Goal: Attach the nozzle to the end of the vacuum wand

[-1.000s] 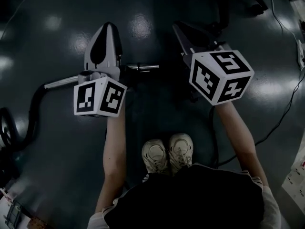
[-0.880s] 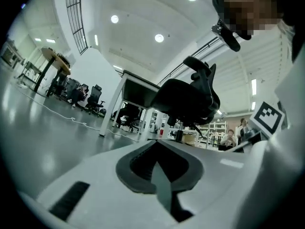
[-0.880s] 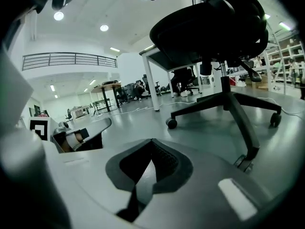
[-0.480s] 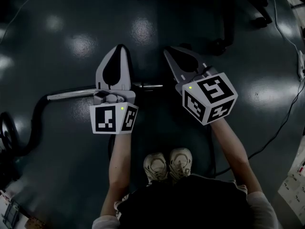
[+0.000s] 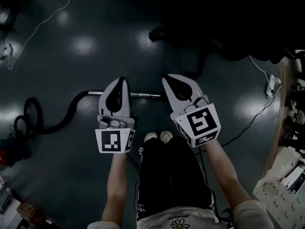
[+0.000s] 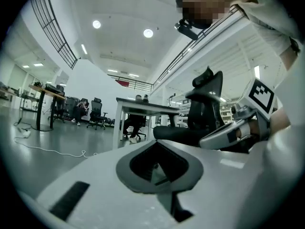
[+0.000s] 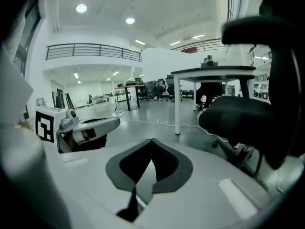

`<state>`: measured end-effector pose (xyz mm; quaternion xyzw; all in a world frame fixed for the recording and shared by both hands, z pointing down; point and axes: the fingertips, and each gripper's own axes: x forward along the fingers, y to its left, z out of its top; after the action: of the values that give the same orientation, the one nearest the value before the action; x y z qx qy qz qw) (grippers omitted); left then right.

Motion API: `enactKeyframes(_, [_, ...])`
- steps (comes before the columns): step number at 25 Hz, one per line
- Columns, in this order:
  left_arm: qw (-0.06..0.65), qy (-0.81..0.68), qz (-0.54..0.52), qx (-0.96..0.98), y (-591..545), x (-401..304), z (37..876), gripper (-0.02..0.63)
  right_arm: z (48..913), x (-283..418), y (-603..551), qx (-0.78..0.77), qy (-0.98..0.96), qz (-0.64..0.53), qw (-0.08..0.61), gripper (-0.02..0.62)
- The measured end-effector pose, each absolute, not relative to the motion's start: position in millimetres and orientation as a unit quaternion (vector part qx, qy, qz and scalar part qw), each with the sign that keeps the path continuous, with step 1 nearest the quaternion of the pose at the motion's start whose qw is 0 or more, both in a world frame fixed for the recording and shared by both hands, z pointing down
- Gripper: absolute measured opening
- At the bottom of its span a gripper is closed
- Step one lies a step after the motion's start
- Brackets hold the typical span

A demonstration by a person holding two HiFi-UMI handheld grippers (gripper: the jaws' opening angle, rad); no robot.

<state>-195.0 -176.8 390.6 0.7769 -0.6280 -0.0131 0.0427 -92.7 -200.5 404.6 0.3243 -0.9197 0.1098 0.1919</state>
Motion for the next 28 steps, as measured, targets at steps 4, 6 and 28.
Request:
enactKeyframes(4, [0.079,-0.631,-0.022,0.771,-135,-172,181,0.002,196,-75,-160,0.34,-0.91,0.146,0.187,0.008])
enactKeyframes(6, [0.07,-0.631,-0.014,0.772,-123,-160,87,0.002,104,-71,-147,0.348,-0.908,0.15,0.176,0.008])
enactKeyframes(28, [-0.029,-0.578,-0.072,0.813,-68,-102,-109,0.002,-76,-32,-83,0.411,-0.903,0.11,0.065,0.008])
